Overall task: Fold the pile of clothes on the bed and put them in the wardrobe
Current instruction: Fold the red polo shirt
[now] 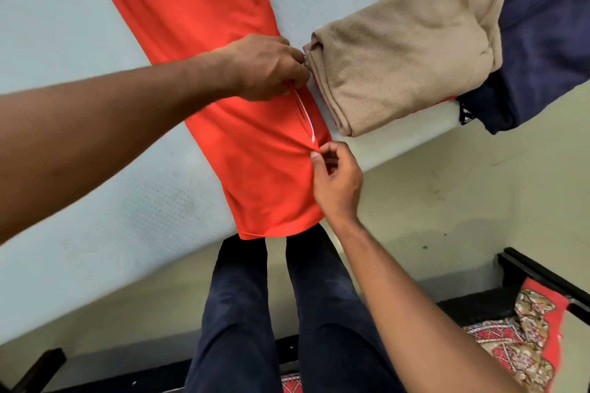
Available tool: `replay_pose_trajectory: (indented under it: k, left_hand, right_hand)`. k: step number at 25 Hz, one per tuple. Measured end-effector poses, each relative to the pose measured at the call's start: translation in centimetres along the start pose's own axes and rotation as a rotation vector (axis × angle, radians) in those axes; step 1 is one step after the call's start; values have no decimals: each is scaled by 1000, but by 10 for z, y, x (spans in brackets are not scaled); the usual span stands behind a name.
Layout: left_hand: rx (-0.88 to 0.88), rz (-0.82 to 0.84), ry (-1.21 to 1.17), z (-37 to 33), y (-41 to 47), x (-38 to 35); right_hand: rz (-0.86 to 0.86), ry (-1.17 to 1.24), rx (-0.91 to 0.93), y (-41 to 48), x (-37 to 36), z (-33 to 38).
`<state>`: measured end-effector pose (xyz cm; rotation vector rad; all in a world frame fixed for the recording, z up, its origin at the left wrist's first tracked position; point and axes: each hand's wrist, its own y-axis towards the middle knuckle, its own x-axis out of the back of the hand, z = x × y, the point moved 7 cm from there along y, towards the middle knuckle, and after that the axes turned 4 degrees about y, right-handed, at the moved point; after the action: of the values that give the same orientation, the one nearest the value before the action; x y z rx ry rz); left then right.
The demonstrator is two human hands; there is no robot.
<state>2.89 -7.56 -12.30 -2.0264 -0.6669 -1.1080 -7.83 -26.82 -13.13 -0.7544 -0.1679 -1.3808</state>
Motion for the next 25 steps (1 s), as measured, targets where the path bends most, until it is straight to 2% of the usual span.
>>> replay_pose_trajectory:
  k: [6,8,10,13,14,16,19,22,23,25]
  left_hand:
    - [0,-297,18,-7,7,6]
    - [50,-389,81,-9,3,-6]
    - [241,-500,85,-7,-11,-16]
    - [629,-659,-13,-20,-59,-31]
    - [711,-666,-66,-35,-77,-41]
    - [841,-579,-197,-75,-111,-77]
    - [1005,-463,-370,-144,-162,-138]
    - [1122,-490,-650,-193,-194,-186]
    - [1250,-519,-827,-200,-204,-200]
    - [1564,-479,-1118,-207,-219,-224]
  right_hand:
    - [142,321,-322,19,5,-29]
    - [104,225,-299,26,8,-38]
    - [24,-5,-179,25,14,-36]
    - [-125,-241,79,9,22,-9]
    - [-101,-305,186,2,18,3]
    - [65,-412,338,-14,0,15]
    - [262,-549,294,-26,-21,-4]
    - [233,-489,238,-22,-17,-13]
    - [207,-430,220,-18,-12,-14]
    - [194,-276,115,-10,-4,-19]
